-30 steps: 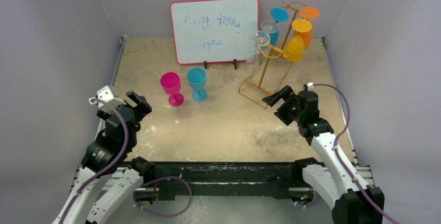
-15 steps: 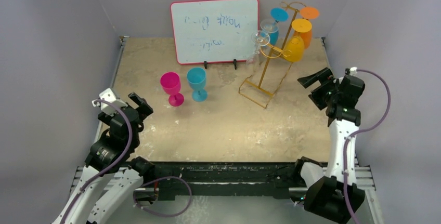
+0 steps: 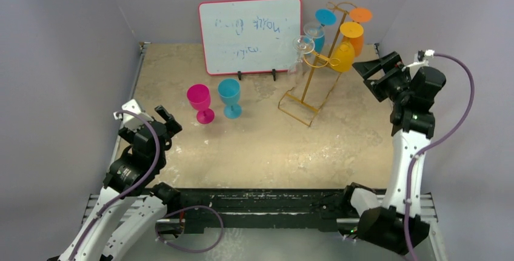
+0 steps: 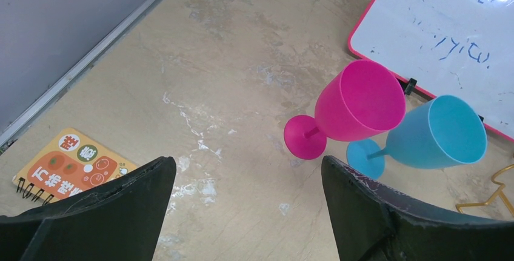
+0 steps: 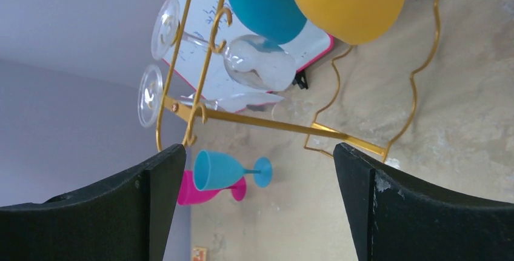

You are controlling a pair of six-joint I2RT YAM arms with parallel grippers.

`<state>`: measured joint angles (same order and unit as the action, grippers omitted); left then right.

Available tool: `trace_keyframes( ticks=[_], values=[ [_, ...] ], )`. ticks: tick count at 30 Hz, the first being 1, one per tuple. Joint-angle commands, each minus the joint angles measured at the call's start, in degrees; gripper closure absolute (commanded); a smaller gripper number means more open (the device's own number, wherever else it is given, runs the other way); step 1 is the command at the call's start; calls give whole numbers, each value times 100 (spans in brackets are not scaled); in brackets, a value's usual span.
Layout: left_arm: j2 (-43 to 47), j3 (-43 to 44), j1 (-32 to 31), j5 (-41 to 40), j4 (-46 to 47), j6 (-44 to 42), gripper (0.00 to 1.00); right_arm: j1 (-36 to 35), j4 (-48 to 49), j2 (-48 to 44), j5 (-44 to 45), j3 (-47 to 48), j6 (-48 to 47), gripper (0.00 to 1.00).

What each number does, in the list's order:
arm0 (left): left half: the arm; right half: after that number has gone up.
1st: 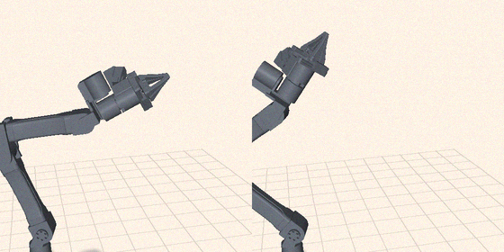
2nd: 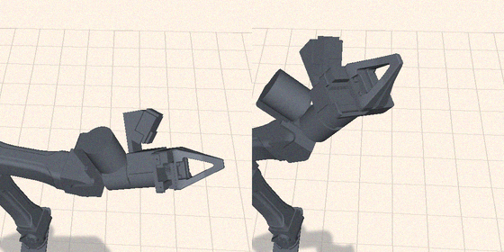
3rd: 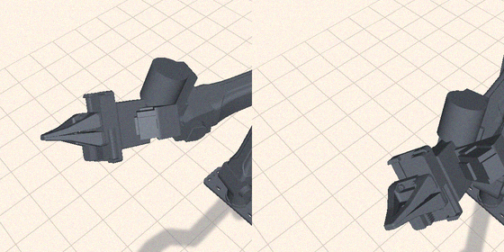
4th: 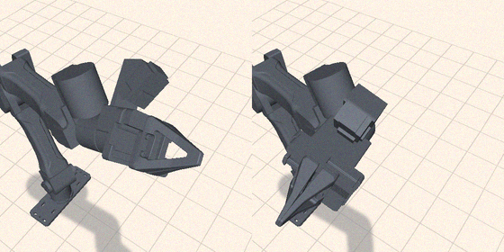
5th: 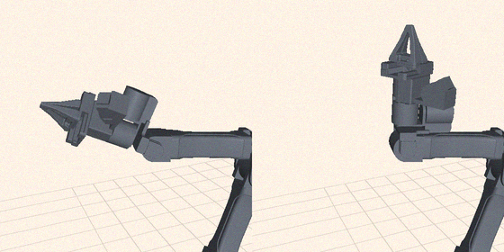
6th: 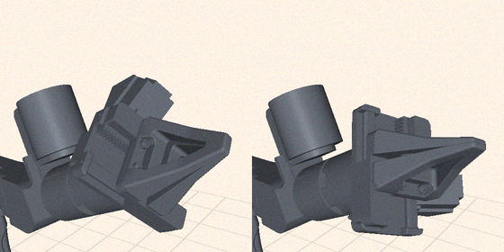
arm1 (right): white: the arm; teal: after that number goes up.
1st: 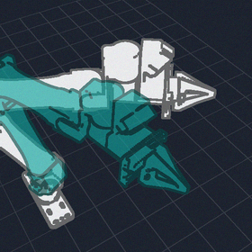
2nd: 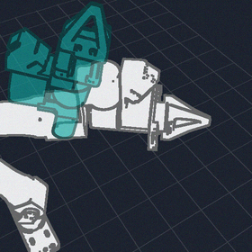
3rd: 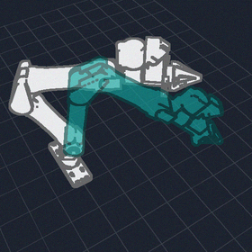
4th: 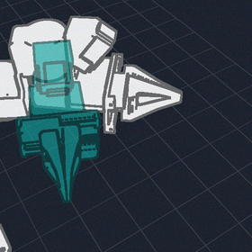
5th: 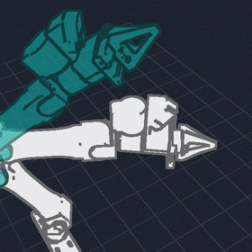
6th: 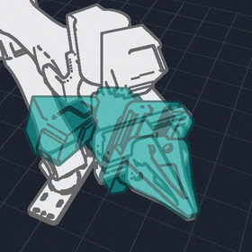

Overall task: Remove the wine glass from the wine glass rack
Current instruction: Pick up the wine glass from the wine rack.

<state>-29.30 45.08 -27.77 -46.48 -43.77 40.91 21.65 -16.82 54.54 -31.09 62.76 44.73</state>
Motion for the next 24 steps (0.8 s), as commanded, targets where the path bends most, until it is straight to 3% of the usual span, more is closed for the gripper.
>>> trace_keyframes(
  ticks=[1, 11, 20, 24],
  values=[
    [-3, -45, 17, 5, 245, -98, 10, 8, 562, 695, -594, 722, 343, 6],
    [-136, -43, 15, -138, 186, -53, 9, 10, 854, 1716, 2, 1524, 440, 7],
    [-285, -56, 16, -188, 158, -21, 9, -54, 1021, 2986, -460, 2444, 416, 9],
    [-417, -36, 15, -160, 157, -41, 9, -48, 1182, 2951, 134, 2396, 523, 13]
  ],
)
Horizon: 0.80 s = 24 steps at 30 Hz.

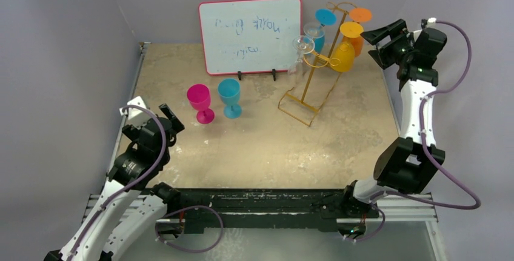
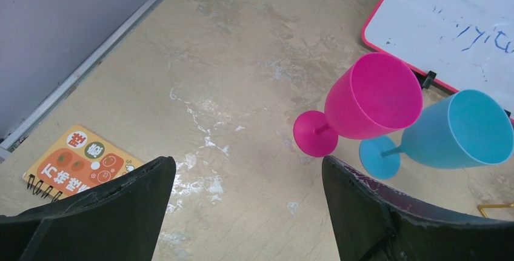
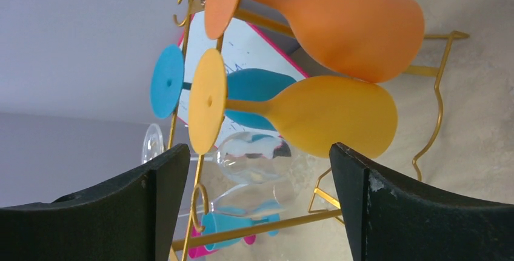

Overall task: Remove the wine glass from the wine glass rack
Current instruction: Pick up the wine glass from the wine rack.

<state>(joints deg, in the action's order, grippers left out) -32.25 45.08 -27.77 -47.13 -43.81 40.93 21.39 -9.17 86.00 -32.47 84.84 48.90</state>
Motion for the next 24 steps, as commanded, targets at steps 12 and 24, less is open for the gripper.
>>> trace_keyframes(
  ticks=[12, 24],
  values=[
    [-77, -11, 17, -209, 90, 30, 10, -260, 983, 182, 6, 228, 600, 27],
    [122, -26, 17, -268, 38, 84, 11, -597, 766, 92, 1103, 356, 252, 40]
  ],
)
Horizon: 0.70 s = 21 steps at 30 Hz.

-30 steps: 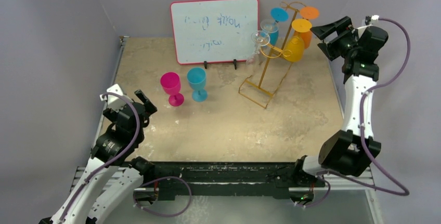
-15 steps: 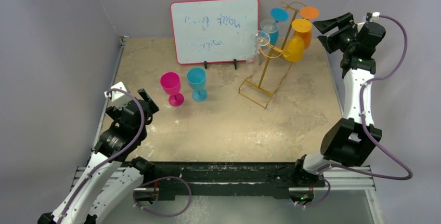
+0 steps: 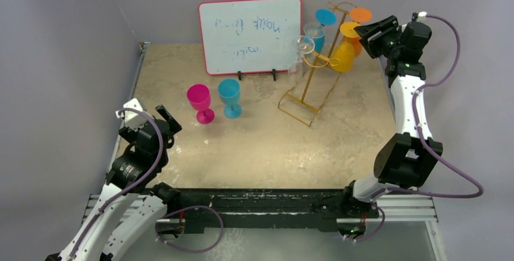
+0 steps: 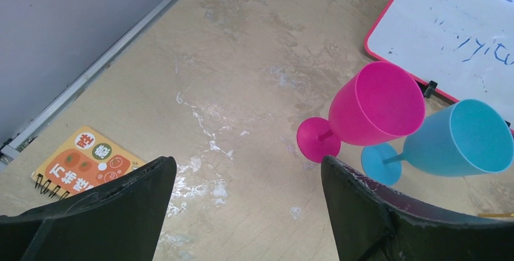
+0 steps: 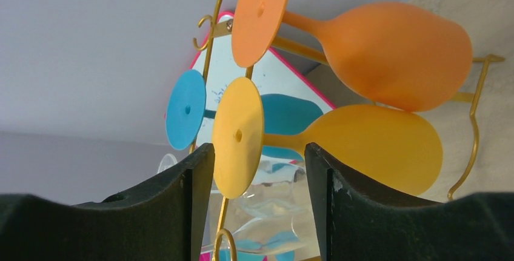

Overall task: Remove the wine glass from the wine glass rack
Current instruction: Pick up the wine glass from the wine rack.

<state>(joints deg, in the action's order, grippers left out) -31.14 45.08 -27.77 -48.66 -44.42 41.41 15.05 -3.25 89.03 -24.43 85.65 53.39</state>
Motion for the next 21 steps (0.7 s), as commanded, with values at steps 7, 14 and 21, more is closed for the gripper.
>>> trace_keyframes(
  ticks=[7, 14, 21],
  values=[
    [85, -16, 16, -212, 30, 113, 12, 28, -6, 113, 154, 640, -334, 51],
    [91, -9, 17, -222, 26, 113, 12, 10, -186, 312, -13, 841, -422, 58],
    [55, -19, 15, -213, 30, 111, 12, -3, -257, 313, -43, 810, -498, 63]
  ],
)
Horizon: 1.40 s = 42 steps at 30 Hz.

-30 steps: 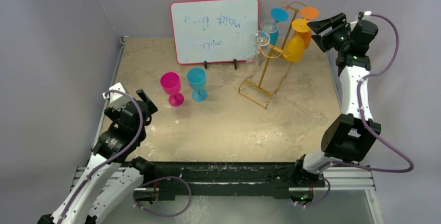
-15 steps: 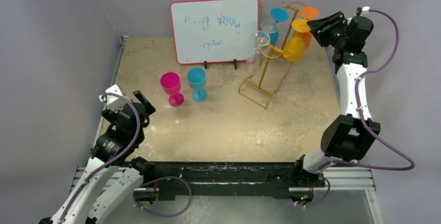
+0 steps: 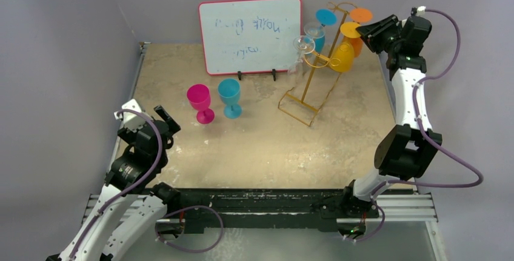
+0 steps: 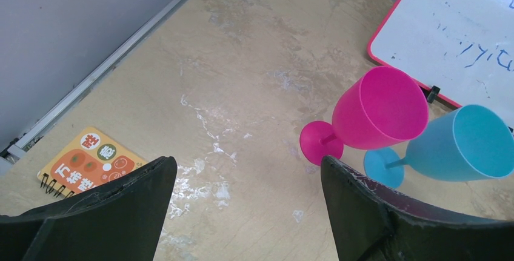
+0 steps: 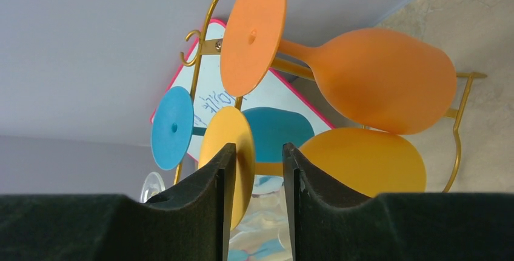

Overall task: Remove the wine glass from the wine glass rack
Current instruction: Pick up the wine glass from the wine rack.

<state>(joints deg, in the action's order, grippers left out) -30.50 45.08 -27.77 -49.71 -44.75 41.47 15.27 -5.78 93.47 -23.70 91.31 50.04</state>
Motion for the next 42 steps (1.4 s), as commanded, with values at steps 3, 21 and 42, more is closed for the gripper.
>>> trace_keyframes(
  ticks=[3, 21, 42],
  values=[
    [-66, -18, 17, -104, 63, 104, 12, -30, 17, -177, -114, 177, -189, 64],
    [-111, -13, 17, -144, 46, 132, 12, -59, 72, -476, -49, 62, -123, 89],
    [-59, -22, 17, -116, 58, 111, 12, -50, 450, -1280, 589, -496, 403, 100]
  ],
)
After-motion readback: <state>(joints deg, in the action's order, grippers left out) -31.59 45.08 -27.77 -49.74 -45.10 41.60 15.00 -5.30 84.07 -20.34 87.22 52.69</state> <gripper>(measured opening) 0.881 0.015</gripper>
